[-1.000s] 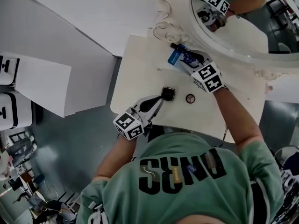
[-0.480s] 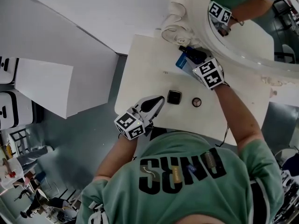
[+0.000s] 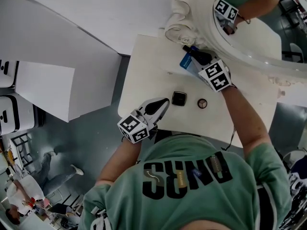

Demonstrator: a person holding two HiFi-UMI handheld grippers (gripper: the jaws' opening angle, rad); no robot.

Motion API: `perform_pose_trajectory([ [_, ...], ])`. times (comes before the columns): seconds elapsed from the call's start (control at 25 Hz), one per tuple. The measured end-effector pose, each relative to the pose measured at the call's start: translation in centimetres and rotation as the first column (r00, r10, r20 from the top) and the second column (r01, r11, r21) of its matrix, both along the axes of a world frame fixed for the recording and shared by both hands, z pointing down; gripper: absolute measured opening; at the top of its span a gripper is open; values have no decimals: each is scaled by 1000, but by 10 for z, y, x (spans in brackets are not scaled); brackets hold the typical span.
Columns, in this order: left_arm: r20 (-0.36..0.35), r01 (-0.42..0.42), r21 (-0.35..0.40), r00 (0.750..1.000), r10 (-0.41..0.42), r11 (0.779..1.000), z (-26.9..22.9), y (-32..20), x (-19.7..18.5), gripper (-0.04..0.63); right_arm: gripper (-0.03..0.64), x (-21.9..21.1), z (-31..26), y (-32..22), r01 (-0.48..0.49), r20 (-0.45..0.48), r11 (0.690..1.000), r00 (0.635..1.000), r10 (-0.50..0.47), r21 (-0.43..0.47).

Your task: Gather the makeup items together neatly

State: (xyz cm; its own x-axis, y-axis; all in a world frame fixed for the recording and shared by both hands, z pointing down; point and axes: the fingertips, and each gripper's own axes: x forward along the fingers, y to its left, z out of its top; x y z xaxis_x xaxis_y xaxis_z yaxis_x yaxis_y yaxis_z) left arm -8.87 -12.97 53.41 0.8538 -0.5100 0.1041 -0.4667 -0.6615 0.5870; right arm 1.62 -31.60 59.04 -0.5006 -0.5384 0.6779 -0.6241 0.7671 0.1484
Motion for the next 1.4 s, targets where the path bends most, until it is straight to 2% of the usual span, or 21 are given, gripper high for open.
perform_pose_trajectory([
  [0.24,2,-22,13,1000,22,1000,-6,12,16,11,84,14,-34,25,-25,74,999,997,22,48],
  [0.48,4,-80,37,997,79,996,-15,32,47,9,84,59,-54,75,-95,122,994,989,87,60],
  [0.72,17,-148,51,989,148,988,-21,54,81,9,84,117,-39,137,-196,127,980,973,192,24],
  [0.92,31,-200,50,980,199,979,-20,71,107,9,84,162,-3,187,-295,100,954,949,298,-45],
  [1.04,37,-235,43,972,233,971,-17,78,120,9,84,181,21,210,-365,74,928,926,371,-78],
  [1.16,43,-266,39,963,265,963,-17,84,132,9,84,196,41,228,-447,57,888,889,455,-108],
  [1.4,55,-297,30,954,295,954,-13,91,144,9,84,229,81,253,-639,-3,754,763,646,-154],
])
